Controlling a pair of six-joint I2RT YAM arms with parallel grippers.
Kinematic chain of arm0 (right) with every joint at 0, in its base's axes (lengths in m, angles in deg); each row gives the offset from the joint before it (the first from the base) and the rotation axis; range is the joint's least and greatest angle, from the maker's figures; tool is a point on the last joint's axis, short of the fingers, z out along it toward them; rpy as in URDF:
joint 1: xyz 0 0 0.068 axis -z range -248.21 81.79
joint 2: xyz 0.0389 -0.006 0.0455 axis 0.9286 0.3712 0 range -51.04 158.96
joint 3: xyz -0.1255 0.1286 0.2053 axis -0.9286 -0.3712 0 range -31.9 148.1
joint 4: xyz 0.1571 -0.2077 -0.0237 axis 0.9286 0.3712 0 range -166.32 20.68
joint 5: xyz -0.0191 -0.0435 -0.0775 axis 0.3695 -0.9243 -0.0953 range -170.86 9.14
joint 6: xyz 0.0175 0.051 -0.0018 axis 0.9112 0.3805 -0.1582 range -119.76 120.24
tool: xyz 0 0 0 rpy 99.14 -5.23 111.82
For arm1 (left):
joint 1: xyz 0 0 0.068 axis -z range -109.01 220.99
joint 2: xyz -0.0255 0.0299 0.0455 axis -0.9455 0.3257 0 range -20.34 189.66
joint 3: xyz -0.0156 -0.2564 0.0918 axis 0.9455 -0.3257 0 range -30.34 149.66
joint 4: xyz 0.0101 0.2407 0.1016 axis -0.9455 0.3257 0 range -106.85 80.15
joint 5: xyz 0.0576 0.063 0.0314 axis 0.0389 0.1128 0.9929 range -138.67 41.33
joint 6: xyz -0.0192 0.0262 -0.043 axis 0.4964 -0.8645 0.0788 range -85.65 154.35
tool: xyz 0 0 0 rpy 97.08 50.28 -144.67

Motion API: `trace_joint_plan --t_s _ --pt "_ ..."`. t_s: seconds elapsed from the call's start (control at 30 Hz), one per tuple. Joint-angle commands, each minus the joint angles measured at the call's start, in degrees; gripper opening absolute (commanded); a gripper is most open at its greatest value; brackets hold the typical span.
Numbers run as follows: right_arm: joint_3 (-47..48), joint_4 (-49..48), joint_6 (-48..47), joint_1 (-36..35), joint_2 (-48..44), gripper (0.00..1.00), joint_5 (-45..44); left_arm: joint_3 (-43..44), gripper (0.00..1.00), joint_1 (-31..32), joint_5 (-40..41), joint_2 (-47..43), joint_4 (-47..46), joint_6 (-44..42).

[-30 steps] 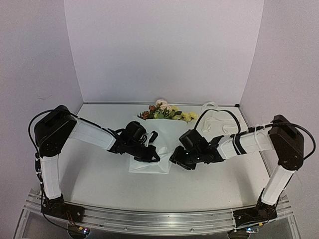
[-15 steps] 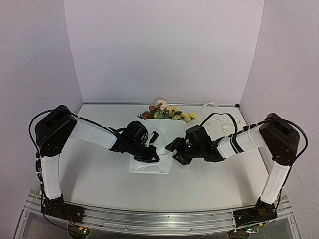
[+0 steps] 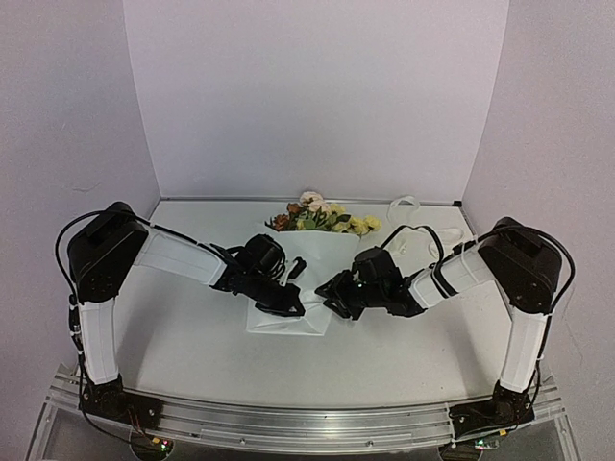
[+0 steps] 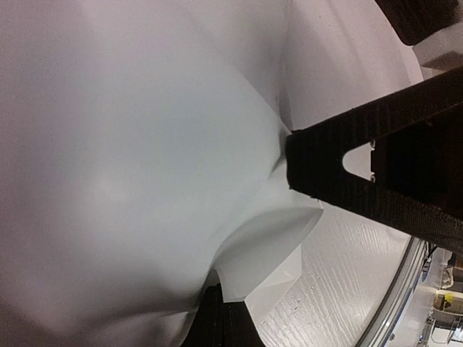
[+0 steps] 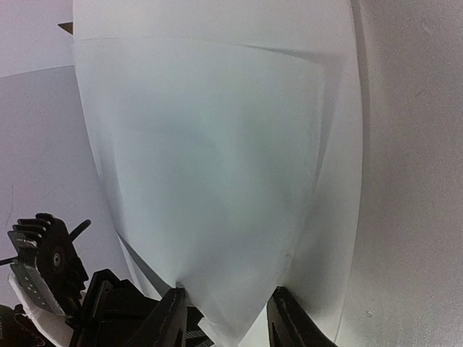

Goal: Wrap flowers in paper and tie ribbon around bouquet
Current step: Pass from the left arm to the right

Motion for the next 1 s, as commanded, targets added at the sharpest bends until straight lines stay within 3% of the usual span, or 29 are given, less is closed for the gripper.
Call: trace_joint_plan --t_s 0.0,0.23,0.3,0.53,0.8,0.97 --pt "1.3 -2.1 -0.2 0.3 0.4 0.37 -0.1 2.8 0.03 0.4 -0.5 -2.8 1.1 -1.7" --pt "0.6 -2.1 -0.7 0.2 -0.4 0.29 -1.4 1.9 0.13 0.4 -0.3 -4.0 0.7 -1.6" --pt "0.8 -2.2 -0.8 0.3 -0.3 0.29 -1.2 1.6 0.14 0.4 -0.2 -4.3 0.5 -1.5" --pt "-0.5 -1.8 -1.2 0.2 -1.3 0.33 -1.9 0.0 0.33 0.4 -1.1 -6.8 -0.4 -1.1" --pt "-0.1 -1.4 -1.4 0.2 -0.7 0.34 -1.2 -0.8 0.35 0.3 -1.6 -11.1 -0.5 0.5" --pt "1.3 -0.1 -2.6 0.2 -0.5 0.37 -0.5 -2.6 0.36 -1.8 8.2 -16.4 3.0 4.3"
